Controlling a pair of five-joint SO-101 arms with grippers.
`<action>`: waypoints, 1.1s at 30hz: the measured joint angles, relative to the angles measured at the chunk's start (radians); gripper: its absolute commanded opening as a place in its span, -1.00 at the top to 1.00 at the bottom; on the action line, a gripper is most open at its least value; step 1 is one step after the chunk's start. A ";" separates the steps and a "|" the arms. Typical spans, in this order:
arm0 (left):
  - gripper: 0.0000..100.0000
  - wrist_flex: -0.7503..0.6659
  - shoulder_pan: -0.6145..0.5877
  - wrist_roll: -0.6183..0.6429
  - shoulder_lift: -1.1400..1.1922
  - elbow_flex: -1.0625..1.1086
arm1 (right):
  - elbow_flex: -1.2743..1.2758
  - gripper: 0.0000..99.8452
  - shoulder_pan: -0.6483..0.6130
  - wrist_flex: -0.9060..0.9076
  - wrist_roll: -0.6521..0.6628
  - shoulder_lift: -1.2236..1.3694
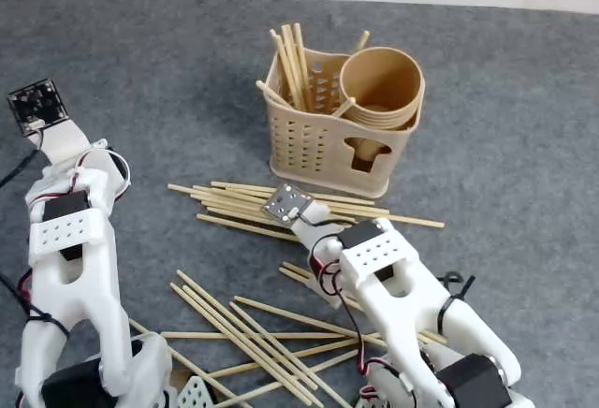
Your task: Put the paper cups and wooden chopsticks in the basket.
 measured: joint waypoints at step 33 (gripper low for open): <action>0.98 0.000 0.000 0.000 0.000 0.000 | -0.035 0.99 -0.080 0.005 0.000 0.137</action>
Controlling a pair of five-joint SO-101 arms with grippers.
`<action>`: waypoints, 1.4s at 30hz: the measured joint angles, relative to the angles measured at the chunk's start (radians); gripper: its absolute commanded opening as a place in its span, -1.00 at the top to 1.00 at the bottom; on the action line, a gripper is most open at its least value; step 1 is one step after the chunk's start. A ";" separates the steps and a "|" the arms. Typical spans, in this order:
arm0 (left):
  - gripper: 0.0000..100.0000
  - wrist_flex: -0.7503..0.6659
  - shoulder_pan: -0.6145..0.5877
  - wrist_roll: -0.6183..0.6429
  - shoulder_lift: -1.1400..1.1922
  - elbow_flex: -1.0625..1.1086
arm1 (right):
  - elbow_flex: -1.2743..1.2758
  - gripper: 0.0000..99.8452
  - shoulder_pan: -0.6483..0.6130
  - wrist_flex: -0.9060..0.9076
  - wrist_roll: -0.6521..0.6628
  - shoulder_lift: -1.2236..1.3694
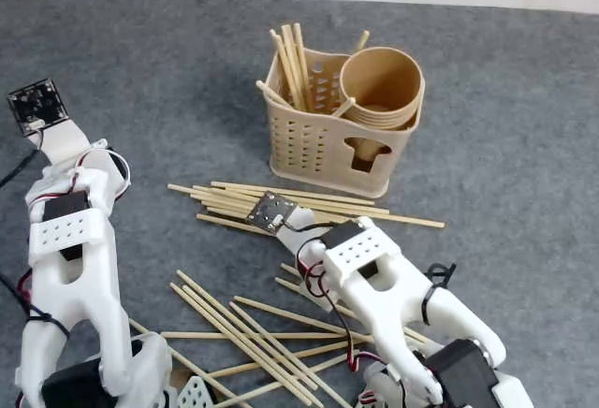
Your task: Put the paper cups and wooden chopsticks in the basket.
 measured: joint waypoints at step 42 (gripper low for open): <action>0.98 0.000 0.000 0.000 0.000 0.000 | -0.282 0.99 -0.005 0.049 -0.104 -0.882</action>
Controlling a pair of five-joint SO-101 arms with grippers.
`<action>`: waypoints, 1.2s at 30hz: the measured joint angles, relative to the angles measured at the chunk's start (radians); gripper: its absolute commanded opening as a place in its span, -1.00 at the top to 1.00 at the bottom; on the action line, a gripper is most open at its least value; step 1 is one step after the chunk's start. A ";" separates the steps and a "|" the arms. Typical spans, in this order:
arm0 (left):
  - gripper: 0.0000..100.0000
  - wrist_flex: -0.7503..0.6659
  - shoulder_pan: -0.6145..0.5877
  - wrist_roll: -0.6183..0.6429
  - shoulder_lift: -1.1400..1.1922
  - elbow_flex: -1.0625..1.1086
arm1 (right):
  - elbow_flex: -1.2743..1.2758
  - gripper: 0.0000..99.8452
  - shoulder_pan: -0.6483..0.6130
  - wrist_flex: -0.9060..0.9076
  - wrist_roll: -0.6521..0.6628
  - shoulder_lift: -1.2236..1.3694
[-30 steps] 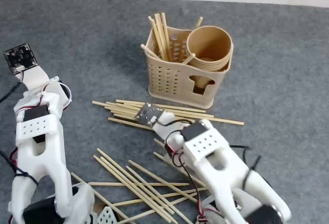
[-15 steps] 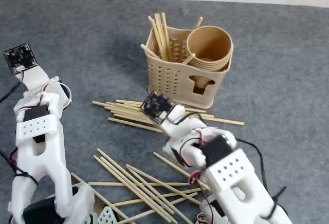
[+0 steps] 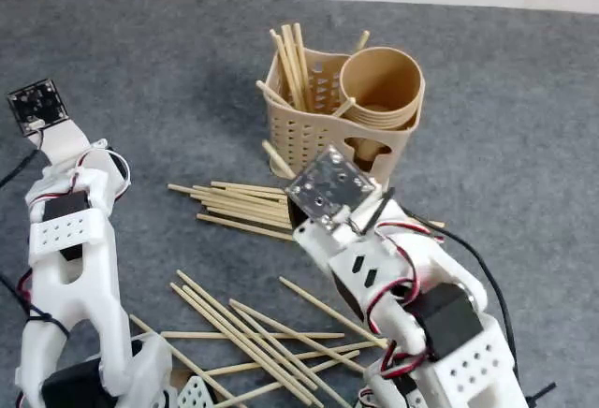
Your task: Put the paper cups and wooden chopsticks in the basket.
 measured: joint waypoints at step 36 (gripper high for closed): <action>0.98 0.000 0.000 0.000 0.000 0.000 | -0.140 0.99 0.000 -0.775 -0.003 0.319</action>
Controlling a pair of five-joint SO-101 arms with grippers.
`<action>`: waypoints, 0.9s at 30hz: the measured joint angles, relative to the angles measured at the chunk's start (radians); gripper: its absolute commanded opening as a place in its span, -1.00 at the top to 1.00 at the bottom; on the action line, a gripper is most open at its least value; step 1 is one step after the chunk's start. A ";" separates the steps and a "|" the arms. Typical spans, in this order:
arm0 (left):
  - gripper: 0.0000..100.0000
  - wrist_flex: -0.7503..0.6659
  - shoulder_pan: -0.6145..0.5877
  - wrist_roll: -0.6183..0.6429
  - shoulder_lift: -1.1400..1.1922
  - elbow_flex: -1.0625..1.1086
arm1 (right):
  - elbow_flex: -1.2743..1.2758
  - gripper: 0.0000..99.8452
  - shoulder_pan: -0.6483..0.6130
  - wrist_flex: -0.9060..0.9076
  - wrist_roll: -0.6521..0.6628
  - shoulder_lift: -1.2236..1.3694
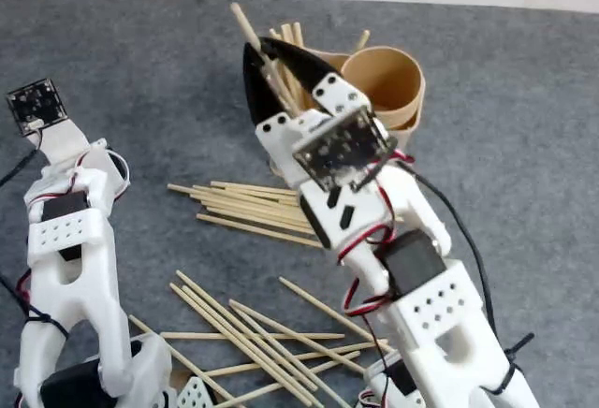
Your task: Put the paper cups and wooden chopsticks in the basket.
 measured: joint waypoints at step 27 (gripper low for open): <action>0.98 0.000 0.000 0.000 0.000 0.000 | 0.112 0.73 0.187 -0.212 -0.270 0.138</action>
